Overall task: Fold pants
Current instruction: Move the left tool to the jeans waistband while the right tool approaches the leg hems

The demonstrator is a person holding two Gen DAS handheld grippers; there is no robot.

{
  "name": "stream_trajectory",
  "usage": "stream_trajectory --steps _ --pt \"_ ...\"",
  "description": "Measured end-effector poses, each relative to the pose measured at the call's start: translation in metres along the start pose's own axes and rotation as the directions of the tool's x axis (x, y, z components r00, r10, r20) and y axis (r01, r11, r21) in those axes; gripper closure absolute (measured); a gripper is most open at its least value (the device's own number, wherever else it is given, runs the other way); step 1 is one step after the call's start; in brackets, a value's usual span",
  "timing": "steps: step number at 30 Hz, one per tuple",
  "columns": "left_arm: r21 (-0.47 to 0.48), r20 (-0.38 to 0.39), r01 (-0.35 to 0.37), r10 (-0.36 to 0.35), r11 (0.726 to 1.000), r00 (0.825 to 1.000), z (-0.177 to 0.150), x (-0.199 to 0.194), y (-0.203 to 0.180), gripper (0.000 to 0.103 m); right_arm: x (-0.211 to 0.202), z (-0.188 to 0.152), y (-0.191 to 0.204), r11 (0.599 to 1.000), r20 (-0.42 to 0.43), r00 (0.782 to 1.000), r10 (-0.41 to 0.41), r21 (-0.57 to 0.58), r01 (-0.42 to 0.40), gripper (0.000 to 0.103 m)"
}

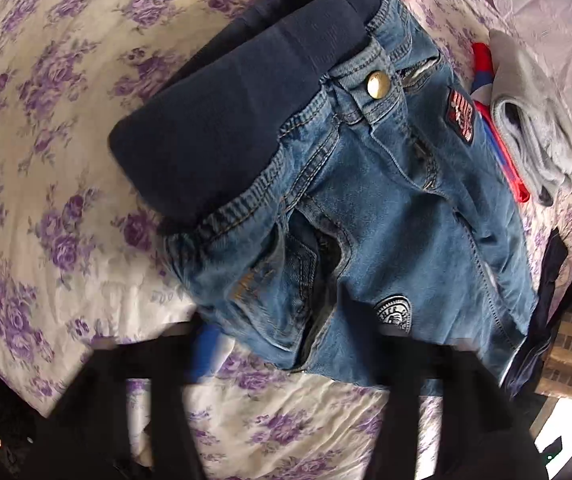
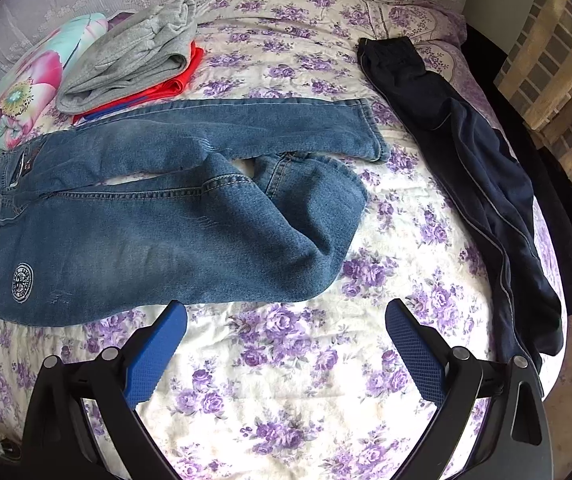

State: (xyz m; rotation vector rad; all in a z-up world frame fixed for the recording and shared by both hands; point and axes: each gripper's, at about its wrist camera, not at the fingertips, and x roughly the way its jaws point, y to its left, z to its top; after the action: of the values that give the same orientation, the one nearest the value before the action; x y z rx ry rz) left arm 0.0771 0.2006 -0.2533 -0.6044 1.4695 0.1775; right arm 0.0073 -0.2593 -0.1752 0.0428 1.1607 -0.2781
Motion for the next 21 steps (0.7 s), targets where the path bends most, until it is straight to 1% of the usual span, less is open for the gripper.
stream_trajectory --steps 1,2,5,7,9,12,14,16,19,20,21 --pt "-0.005 0.002 -0.008 0.008 1.000 1.000 0.008 0.001 -0.002 0.092 -0.001 0.000 -0.005 1.000 0.001 1.000 0.006 0.008 -0.006 0.004" --pt "-0.013 0.007 0.010 -0.010 1.000 1.000 0.008 -0.003 0.000 0.093 -0.001 -0.001 -0.012 1.000 0.004 1.000 0.022 0.021 -0.022 0.004" --pt "0.016 0.070 0.021 -0.022 1.000 0.997 0.002 -0.023 0.005 0.094 0.001 -0.003 -0.038 0.992 0.011 0.996 0.086 0.092 -0.087 0.004" --pt "0.001 0.103 0.031 -0.031 1.000 0.994 -0.001 -0.033 0.017 0.094 0.010 -0.001 -0.059 0.983 0.004 0.996 0.090 0.158 -0.089 0.004" --pt "-0.028 0.121 0.021 -0.017 0.999 0.993 0.000 -0.035 0.030 0.094 0.024 0.003 -0.077 0.970 0.008 0.995 0.102 0.220 -0.101 0.004" --pt "-0.047 0.102 -0.003 0.007 0.999 0.995 0.001 -0.028 0.037 0.094 0.057 0.014 -0.097 0.939 -0.016 0.988 0.154 0.315 -0.142 0.004" --pt "-0.032 0.109 -0.025 0.028 0.999 0.994 0.005 -0.030 0.032 0.094 0.084 0.023 -0.103 0.910 -0.054 0.973 0.225 0.368 -0.190 0.004" --pt "-0.012 0.113 -0.049 0.050 0.999 0.992 0.009 -0.031 0.023 0.094 0.109 0.032 -0.103 0.883 -0.072 0.955 0.286 0.408 -0.234 0.004" --pt "-0.008 0.098 -0.054 0.054 0.999 0.994 0.013 -0.030 0.021 0.094 0.139 0.045 -0.102 0.860 -0.087 0.947 0.309 0.450 -0.239 0.003" --pt "-0.006 0.090 -0.054 0.054 0.999 0.994 0.015 -0.030 0.021 0.094 0.143 0.047 -0.101 0.849 -0.068 0.947 0.313 0.468 -0.247 0.003" --pt "-0.001 0.086 -0.058 0.057 0.998 0.995 0.016 -0.029 0.020 0.094 0.142 0.049 -0.102 0.832 -0.025 0.946 0.322 0.485 -0.270 0.014"
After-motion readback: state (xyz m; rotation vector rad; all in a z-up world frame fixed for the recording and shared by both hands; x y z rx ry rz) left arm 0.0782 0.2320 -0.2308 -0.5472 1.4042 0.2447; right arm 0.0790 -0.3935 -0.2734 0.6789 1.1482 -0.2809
